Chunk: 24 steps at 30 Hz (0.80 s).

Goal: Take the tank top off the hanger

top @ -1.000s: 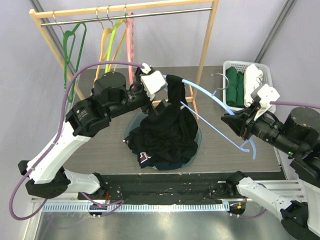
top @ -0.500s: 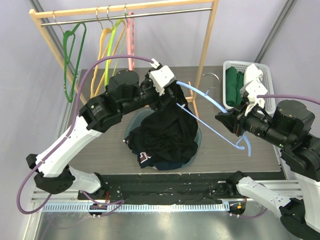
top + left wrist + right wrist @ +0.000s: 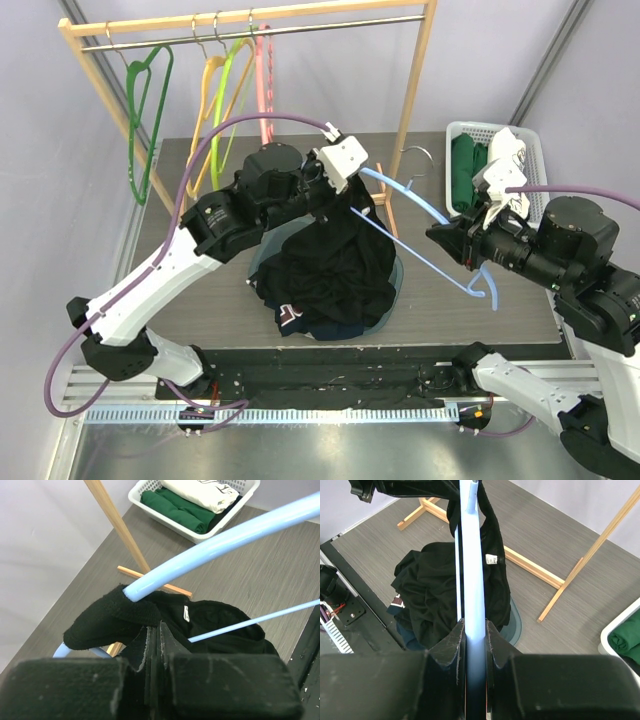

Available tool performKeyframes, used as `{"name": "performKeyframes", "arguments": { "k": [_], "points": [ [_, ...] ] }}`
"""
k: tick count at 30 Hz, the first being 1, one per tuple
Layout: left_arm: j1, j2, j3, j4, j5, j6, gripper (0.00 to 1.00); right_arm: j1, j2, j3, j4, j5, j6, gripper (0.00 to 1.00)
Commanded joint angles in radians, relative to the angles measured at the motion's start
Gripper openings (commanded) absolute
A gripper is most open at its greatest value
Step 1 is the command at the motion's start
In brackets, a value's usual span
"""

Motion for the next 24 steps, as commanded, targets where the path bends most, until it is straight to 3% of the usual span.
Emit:
{"name": "performKeyframes", "arguments": {
  "k": [1,12,24],
  "points": [
    [-0.006,-0.002,0.023,0.054,-0.032,0.006,0.0,0.0,-0.026,-0.011,0.088,0.007,-0.007,0.01],
    [0.004,-0.013,0.132,0.047,-0.096,0.092,0.0,-0.002,-0.086,-0.083,0.059,0.053,0.012,0.01],
    [0.036,-0.026,0.137,0.057,-0.118,0.13,0.0,0.0,-0.144,-0.025,0.027,0.093,0.05,0.01]
  ]
}}
